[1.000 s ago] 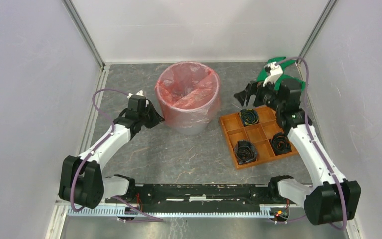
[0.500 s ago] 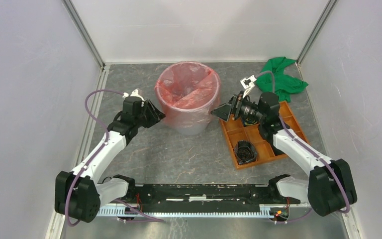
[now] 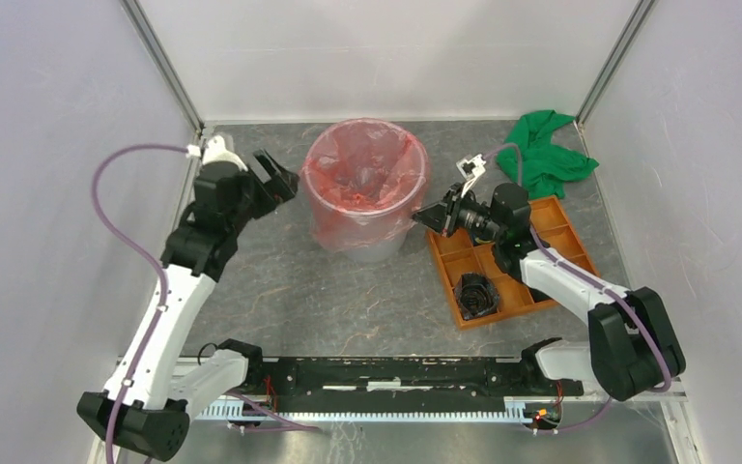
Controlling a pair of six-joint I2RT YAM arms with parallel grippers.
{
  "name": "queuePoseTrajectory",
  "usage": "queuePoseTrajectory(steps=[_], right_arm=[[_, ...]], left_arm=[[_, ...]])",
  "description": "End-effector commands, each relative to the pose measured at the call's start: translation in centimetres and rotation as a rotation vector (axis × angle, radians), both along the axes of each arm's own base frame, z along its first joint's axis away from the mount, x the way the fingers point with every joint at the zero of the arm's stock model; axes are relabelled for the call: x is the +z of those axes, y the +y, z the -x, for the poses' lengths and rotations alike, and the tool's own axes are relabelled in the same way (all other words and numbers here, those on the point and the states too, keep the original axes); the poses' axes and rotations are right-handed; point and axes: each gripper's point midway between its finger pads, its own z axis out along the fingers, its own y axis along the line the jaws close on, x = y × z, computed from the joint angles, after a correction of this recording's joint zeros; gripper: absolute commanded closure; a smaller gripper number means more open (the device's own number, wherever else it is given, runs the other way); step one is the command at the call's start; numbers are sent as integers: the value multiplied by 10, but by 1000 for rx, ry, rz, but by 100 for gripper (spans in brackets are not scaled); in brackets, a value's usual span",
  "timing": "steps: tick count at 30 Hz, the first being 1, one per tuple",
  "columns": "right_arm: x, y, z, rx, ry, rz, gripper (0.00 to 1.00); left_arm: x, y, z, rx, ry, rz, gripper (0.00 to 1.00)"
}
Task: Put the trash bags into the trash bin
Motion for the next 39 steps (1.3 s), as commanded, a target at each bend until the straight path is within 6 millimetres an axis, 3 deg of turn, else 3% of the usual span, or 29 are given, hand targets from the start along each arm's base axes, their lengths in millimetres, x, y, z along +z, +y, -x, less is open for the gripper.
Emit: queuePoseTrajectory(steps=[1,5,8,12,17,21,25,29,32,39], right_arm=[[-24,-6,-16,-52,-63,104,100],[-35,-2,-14,-35,-31,81,99],[-41,-3,-13,-41,-9,83,97],[-52,-10,-17,-95,26,116,89],[-58,-12,-20,-126,49,102,84],[-68,-11,-26,-130,72,119,90],[-74,-14,-29,-152,81,141,99],[-72,-23,-32,-198,56,187,100],[-74,-28,-34,-211,44,223,99],[-75,-29,-34,-218,47,234,99]], left_arm=[[71,-18,-13,-107,-145,-71,6],[100,-98,-20,-297,-175,-113,14],[90,-142,-31,-381,-134,-175,19],[49,-151,-57,-287,-14,-314,37],[5,-173,-65,-310,55,-334,43],[-25,-188,-67,-354,99,-320,47],[-57,-178,-77,-275,199,-397,60],[-70,-137,-90,-145,230,-489,57],[-71,-112,-96,-107,237,-507,51],[-60,-86,-107,-51,225,-509,24]])
